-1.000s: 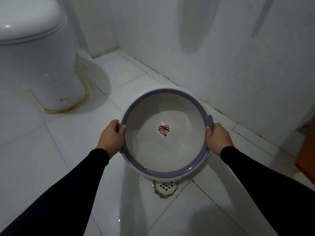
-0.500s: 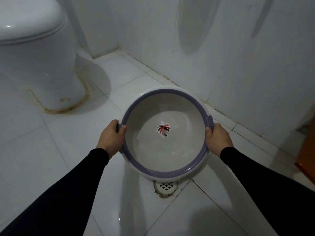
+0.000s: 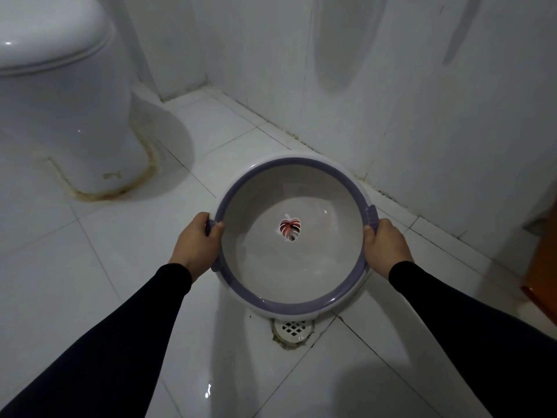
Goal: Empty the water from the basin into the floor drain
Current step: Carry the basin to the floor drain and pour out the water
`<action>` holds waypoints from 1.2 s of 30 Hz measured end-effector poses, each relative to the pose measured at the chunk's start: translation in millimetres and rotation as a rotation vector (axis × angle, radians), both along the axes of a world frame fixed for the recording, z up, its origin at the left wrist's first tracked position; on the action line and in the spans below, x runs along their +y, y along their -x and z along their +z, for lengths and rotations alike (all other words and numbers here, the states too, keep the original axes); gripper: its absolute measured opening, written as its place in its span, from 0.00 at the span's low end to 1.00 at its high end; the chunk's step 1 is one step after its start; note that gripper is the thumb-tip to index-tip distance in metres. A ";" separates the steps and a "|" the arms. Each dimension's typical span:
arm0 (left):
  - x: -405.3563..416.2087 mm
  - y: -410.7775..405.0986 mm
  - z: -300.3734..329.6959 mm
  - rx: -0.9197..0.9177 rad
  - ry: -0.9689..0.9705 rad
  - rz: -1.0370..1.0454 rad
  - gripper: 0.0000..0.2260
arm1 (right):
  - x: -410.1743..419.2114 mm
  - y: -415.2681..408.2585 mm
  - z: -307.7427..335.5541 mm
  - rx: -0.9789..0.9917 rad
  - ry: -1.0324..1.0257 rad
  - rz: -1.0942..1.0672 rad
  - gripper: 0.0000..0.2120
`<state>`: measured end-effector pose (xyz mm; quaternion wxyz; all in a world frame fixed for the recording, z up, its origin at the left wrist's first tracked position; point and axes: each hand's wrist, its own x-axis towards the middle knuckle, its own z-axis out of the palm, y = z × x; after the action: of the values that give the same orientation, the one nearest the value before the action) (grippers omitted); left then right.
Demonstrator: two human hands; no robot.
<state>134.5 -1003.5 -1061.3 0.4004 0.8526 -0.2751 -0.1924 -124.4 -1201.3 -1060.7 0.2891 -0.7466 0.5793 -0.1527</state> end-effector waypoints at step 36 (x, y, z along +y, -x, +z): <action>-2.5 -2.2 -1.1 -0.054 0.007 -0.027 0.10 | 1.5 7.5 -2.9 -0.003 0.030 0.011 0.14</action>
<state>136.8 -1006.0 -1062.4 0.3934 0.8521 -0.2980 -0.1739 -131.9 -1199.8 -1063.7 0.2796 -0.7537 0.5725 -0.1611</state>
